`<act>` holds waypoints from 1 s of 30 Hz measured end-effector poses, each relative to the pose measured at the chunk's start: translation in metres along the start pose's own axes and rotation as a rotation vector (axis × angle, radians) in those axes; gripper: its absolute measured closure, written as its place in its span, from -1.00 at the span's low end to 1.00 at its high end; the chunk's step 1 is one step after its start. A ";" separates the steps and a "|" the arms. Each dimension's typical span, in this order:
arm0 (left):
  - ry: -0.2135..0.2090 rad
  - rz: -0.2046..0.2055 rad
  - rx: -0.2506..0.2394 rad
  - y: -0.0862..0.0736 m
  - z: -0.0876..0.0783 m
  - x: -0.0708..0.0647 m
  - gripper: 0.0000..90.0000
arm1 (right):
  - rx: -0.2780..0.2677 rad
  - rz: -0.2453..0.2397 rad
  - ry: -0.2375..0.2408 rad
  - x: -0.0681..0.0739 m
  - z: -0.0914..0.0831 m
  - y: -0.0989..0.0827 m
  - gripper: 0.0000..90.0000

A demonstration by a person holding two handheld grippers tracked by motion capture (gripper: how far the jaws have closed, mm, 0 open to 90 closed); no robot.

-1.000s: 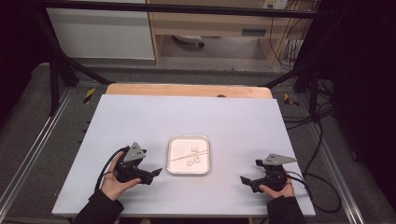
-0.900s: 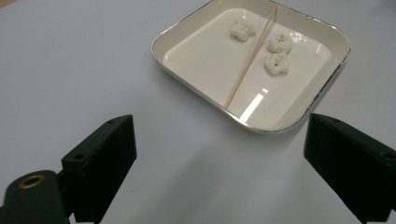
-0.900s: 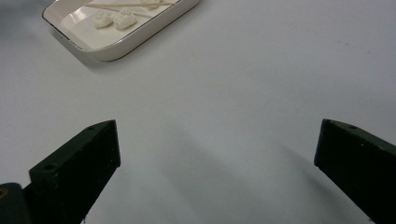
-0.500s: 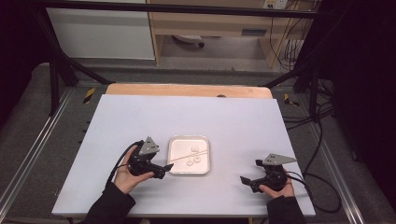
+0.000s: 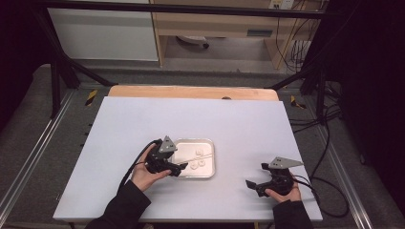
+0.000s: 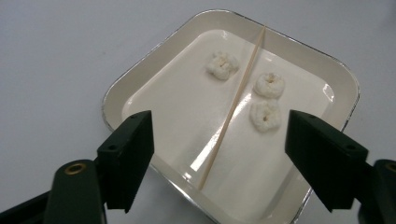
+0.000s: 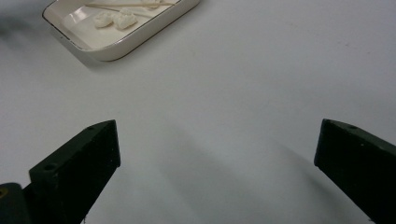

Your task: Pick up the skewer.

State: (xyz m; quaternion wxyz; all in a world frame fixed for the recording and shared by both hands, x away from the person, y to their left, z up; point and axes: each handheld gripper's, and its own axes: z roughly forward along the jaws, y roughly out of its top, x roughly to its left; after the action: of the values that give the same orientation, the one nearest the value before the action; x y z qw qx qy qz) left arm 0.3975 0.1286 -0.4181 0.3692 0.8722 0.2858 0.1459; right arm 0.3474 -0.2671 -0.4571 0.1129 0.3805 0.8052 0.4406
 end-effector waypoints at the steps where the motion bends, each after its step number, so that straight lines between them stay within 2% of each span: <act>1: 0.000 0.000 0.000 0.000 0.000 0.000 -0.42 | 0.000 -0.002 0.000 0.000 0.000 0.000 -0.98; 6: -0.006 0.018 0.031 0.004 0.013 -0.001 -0.23 | 0.000 0.001 0.002 0.000 0.000 0.000 -0.98; 19: -0.048 0.014 0.056 0.003 0.028 0.002 0.42 | 0.002 0.001 0.004 0.000 0.001 0.000 -0.98; 30: -0.071 0.037 0.068 0.001 0.034 0.001 0.69 | 0.002 0.005 0.006 0.001 0.001 0.000 -0.98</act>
State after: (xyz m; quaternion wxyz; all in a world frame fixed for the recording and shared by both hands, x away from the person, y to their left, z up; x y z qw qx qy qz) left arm 0.4149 0.1098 -0.4406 0.3466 0.8940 0.2610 0.1121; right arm 0.3473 -0.2663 -0.4576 0.1090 0.3811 0.8052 0.4410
